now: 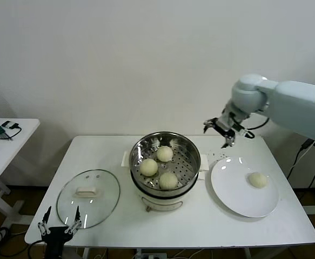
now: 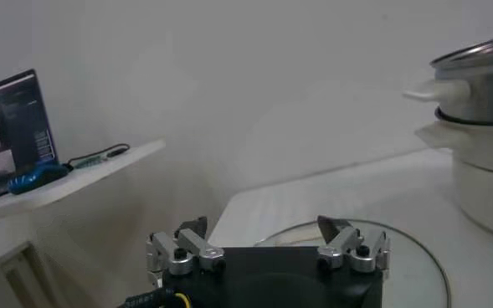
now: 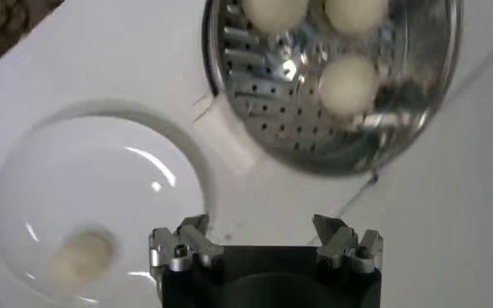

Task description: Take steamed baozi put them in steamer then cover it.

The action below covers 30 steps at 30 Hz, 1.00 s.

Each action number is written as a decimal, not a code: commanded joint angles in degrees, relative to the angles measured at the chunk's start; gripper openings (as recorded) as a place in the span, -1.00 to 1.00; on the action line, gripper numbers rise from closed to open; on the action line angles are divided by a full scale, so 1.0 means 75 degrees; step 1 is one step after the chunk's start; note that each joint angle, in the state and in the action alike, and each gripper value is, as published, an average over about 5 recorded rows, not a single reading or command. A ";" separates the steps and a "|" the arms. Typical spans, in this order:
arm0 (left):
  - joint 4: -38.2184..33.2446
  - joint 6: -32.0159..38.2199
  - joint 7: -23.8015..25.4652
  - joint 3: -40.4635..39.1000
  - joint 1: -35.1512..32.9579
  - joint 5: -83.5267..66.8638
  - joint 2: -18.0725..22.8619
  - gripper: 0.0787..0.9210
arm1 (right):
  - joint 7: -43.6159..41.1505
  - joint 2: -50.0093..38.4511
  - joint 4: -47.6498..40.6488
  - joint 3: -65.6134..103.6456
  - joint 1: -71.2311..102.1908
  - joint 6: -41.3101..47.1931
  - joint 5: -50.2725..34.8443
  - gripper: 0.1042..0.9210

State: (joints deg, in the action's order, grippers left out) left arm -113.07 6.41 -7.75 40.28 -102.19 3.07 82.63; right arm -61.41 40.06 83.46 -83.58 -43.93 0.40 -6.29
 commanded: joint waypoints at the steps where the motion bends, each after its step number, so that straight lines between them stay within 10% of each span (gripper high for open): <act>1: -0.0069 -0.0054 0.0004 -0.0054 0.0029 0.0074 0.0011 0.77 | -0.0340 -0.1909 -0.0840 0.1905 0.2730 0.1557 -0.0133 0.76; 13: -0.0055 -0.0070 -0.0094 -0.0049 0.0013 0.0195 0.0063 0.77 | -0.0647 -0.1369 -0.2831 0.4871 0.5733 0.0564 0.2777 0.76; 30: -0.0067 -0.0122 -0.0133 0.0081 -0.0101 0.0221 0.0119 0.77 | -0.0486 0.0222 -0.4396 0.5539 0.6268 0.0486 0.3381 0.76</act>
State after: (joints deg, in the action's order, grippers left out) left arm -113.46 5.60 -8.62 40.82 -102.71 4.64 83.42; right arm -65.04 36.24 58.00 -47.24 -2.15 4.61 14.45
